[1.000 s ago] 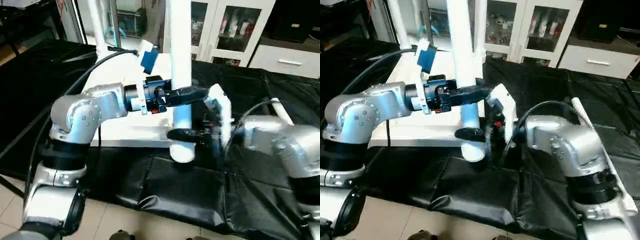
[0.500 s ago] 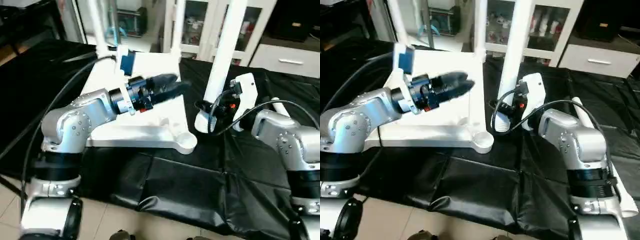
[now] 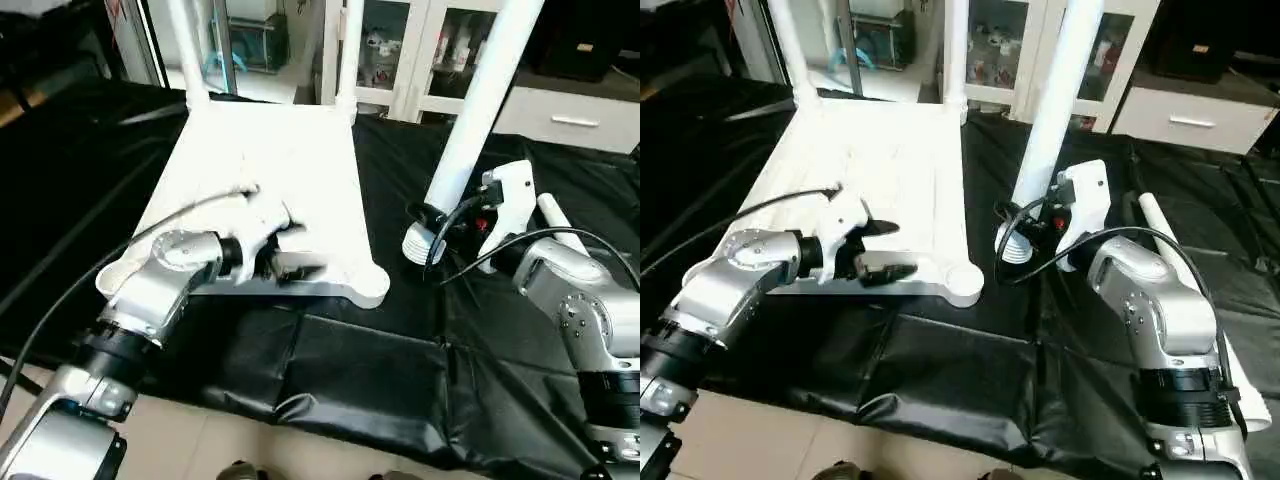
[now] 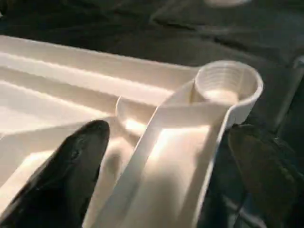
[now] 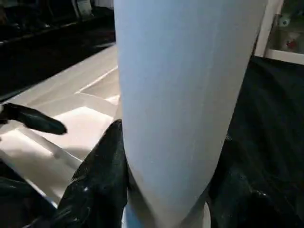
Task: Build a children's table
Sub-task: Pick table leg
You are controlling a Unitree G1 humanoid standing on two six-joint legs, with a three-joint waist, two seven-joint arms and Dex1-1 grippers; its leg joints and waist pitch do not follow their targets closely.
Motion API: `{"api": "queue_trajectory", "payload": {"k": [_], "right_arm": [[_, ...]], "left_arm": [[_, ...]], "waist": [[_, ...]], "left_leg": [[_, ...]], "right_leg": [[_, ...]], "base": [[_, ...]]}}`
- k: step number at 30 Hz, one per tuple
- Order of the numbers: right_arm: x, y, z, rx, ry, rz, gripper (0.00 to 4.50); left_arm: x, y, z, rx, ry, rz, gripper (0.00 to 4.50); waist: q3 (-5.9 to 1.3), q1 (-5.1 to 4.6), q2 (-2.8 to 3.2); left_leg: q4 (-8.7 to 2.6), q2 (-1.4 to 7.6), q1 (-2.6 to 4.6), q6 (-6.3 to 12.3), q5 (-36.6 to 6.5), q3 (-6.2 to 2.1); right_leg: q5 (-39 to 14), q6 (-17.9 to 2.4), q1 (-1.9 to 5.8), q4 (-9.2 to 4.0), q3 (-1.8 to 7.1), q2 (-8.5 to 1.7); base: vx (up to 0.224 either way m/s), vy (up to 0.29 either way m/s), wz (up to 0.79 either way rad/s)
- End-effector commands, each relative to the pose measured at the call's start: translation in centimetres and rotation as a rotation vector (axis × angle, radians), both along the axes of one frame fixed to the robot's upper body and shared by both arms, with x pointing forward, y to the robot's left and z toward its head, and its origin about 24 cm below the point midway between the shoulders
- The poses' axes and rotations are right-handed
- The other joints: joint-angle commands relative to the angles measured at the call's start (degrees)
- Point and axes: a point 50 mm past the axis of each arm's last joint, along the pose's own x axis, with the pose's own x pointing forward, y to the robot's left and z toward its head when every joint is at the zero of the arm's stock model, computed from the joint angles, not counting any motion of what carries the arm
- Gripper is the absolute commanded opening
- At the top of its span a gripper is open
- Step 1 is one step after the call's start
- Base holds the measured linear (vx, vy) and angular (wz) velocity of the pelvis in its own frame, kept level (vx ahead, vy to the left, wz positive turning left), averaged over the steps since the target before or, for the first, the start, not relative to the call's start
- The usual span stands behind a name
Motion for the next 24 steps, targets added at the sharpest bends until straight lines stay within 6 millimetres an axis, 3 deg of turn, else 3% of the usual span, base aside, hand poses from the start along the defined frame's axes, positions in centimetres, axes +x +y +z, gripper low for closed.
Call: {"api": "queue_trajectory", "payload": {"k": [1, 2, 6, 9, 10, 12, 14, 15, 16, 17, 21, 23, 24], "right_arm": [[-0.4, 0.2, 1.0, 0.025, -0.038, 0.028, 1.86], [-0.4, 0.2, 1.0, 0.027, -0.039, 0.031, 1.86], [-0.6, 0.4, 1.0, 0.027, -0.036, 0.062, 1.86], [-0.9, 0.6, 0.8, 0.013, -0.032, 0.075, 1.86], [-0.9, 0.6, 0.8, 0.013, -0.032, 0.075, 1.86], [-1.1, 0.7, 0.9, 0.008, -0.032, 0.082, 1.86], [-1.4, 0.7, 1.0, 0.001, -0.031, 0.093, 1.86], [-1.6, 0.6, 1.0, 0.0, -0.03, 0.095, 1.86], [-1.6, 0.6, 1.0, -0.002, -0.028, 0.094, 1.86], [-1.7, 0.5, 1.0, -0.004, -0.027, 0.094, 1.86], [-2.0, 0.1, 0.9, -0.023, -0.023, 0.084, 1.86], [-2.1, 0.1, 0.9, -0.024, -0.023, 0.084, 1.86], [-2.2, 0.0, 0.9, -0.024, -0.023, 0.083, 1.86]], "left_arm": [[0.1, -0.3, 0.0, -0.037, 0.019, -0.054, 4.5], [0.2, -0.3, -0.1, -0.036, 0.02, -0.062, 4.5], [0.9, -0.4, -0.9, 0.031, 0.003, -0.077, 4.5], [1.2, -0.8, -1.2, 0.03, 0.041, -0.118, 4.5], [1.2, -0.8, -1.2, 0.03, 0.041, -0.118, 4.22], [1.4, -0.9, -1.3, 0.042, 0.054, -0.131, 4.15], [1.5, -1.1, -1.6, 0.067, 0.063, -0.153, 3.79], [1.5, -1.1, -1.7, 0.069, 0.069, -0.162, 3.79], [1.5, -1.3, -1.8, 0.065, 0.075, -0.17, 3.7], [1.5, -1.4, -1.8, 0.061, 0.079, -0.174, 3.61], [1.5, -1.9, -2.4, 0.094, 0.082, -0.191, 3.2], [1.5, -2.0, -2.8, 0.119, 0.083, -0.184, 3.17], [1.5, -2.0, -2.9, 0.126, 0.085, -0.182, 3.09]], "waist": [[-4.24, 0.04, -0.21], [-4.25, 0.08, 0.0], [-4.25, 0.14, -0.11], [-4.21, 0.09, 0.35], [-4.18, 0.13, 0.24], [-4.29, 0.11, 0.18], [-4.35, 0.02, 1.04], [-4.26, -0.05, 0.63], [-4.34, 0.0, 0.6], [-4.3, -0.01, 1.21], [-4.21, -0.2, 1.02], [-4.18, -0.18, 1.64], [-4.15, -0.29, 1.38]], "left_leg": [[-4.66, 1.13, 1.22, -1.68, -14.14, 0.06], [-4.72, 1.22, 1.22, -1.8, -14.3, -0.03], [-4.82, 1.24, 1.2, -1.73, -15.48, -0.17], [-4.79, 1.2, 1.32, -2.17, -16.12, -0.14], [-4.77, 1.15, 1.41, -2.07, -16.32, -0.04], [-4.82, 1.28, 1.25, -2.1, -15.83, -0.19], [-4.75, 1.25, 1.4, -2.23, -16.07, -0.28], [-4.78, 1.21, 1.39, -2.07, -16.22, -0.23], [-4.77, 1.25, 1.41, -2.03, -16.15, -0.25], [-4.77, 1.33, 1.45, -2.13, -16.59, -0.3], [-4.79, 1.28, 1.44, -1.93, -18.11, -0.25], [-4.8, 1.35, 1.48, -1.81, -18.01, -0.36], [-4.8, 1.35, 1.49, -1.77, -18.18, -0.29]], "right_leg": [[-14.7, -10.46, 2.39, -3.83, 0.9, -1.56], [-14.54, -10.64, 2.42, -3.7, 0.9, -1.63], [-14.65, -10.56, 2.62, -3.9, 0.87, -1.74], [-14.93, -11.16, 2.57, -4.02, 0.92, -1.78], [-15.25, -11.12, 2.47, -4.23, 0.92, -1.7], [-13.85, -11.72, 2.76, -3.9, 0.9, -1.79], [-12.61, -12.23, 2.79, -3.81, 0.89, -1.74], [-12.33, -12.25, 2.86, -4.01, 0.89, -1.63], [-12.02, -12.51, 2.98, -3.86, 0.91, -1.74], [-11.88, -13.22, 2.92, -3.78, 0.91, -1.82], [-14.13, -13.21, 3.0, -4.23, 0.91, -1.83], [-14.33, -13.18, 2.95, -4.25, 0.94, -1.83], [-14.37, -13.05, 2.94, -4.4, 0.93, -1.74]], "base": [[0.0, 0.0, 0.0], [0.0, 0.0, 0.0], [0.0, 0.0, 0.0], [0.0, 0.0, 0.0], [0.0, 0.0, 0.0], [0.0, 0.0, 0.0], [0.0, 0.0, 0.0], [0.0, 0.0, 0.0], [0.0, 0.0, 0.0], [0.0, 0.0, 0.0], [0.0, 0.0, 0.0], [0.0, 0.0, 0.0], [0.0, 0.0, 0.0]]}}
